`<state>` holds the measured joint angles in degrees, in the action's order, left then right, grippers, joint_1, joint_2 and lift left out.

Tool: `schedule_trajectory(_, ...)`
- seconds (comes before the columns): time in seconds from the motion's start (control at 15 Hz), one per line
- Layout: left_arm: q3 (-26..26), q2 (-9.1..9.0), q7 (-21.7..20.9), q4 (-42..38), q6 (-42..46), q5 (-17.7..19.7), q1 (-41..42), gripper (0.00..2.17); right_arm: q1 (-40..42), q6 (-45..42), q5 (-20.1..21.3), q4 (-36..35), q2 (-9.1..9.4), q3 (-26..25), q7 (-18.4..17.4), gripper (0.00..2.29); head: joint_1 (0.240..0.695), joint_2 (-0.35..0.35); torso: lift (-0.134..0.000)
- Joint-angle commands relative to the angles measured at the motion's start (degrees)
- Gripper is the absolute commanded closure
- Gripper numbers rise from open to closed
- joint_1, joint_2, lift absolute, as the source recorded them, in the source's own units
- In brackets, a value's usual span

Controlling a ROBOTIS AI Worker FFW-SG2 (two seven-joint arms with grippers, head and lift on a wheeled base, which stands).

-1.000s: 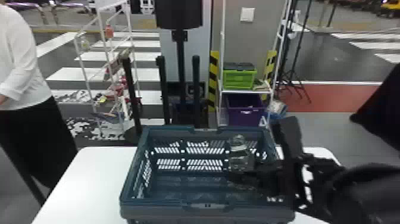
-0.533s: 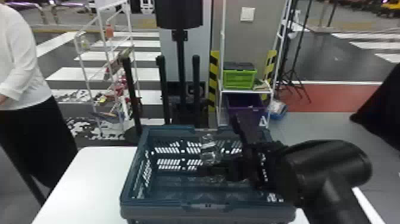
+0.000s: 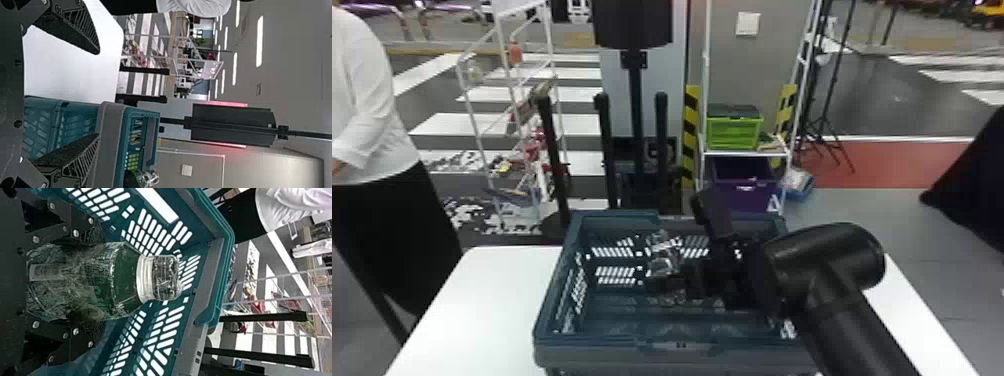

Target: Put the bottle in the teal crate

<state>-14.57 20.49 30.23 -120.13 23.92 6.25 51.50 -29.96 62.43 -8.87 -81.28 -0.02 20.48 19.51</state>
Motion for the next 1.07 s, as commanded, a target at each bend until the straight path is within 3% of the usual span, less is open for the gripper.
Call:
schedule_trajectory(0.0,0.34,0.16,0.00,-0.11,-0.15,0.34,-0.09,0.14,-1.68,-1.83,-0.01,4.73,0.07,0.26,0.00,1.81,0.499,0.000,0.000)
schedule_trajectory(0.2,0.86,0.25,-0.17,-0.37,-0.85,0.87,-0.09,0.14,-2.48,-3.76,-0.27,8.42,0.07,0.26,0.18,1.81,0.499,0.000,0.000)
schedule_trajectory(0.4,1.04,0.25,-0.44,-0.63,-2.44,0.87,-0.35,0.14,-2.56,-4.11,-0.89,9.39,0.07,0.17,0.18,1.47,0.499,0.000,0.000)
schedule_trajectory(0.47,1.04,0.25,-0.52,-0.63,-2.61,0.87,-0.53,0.14,-2.56,-4.29,-1.94,9.47,0.07,0.08,0.09,1.22,0.499,0.000,0.000)
schedule_trajectory(0.6,1.04,0.25,-0.52,-0.63,-3.14,0.95,-0.79,0.14,-2.56,-4.11,-3.44,9.47,0.07,0.00,-0.79,0.22,0.499,0.000,0.000)
schedule_trajectory(0.67,1.04,0.25,-0.52,-0.72,-3.31,0.95,-0.88,0.14,-2.56,-4.11,-3.44,9.30,0.07,0.00,-0.88,0.01,0.499,0.000,0.000)
schedule_trajectory(1.0,1.30,0.25,-0.61,-1.42,-5.95,1.13,-1.32,0.14,-1.42,-3.76,-3.53,5.78,0.07,-0.97,-0.88,0.03,0.499,0.000,0.000)
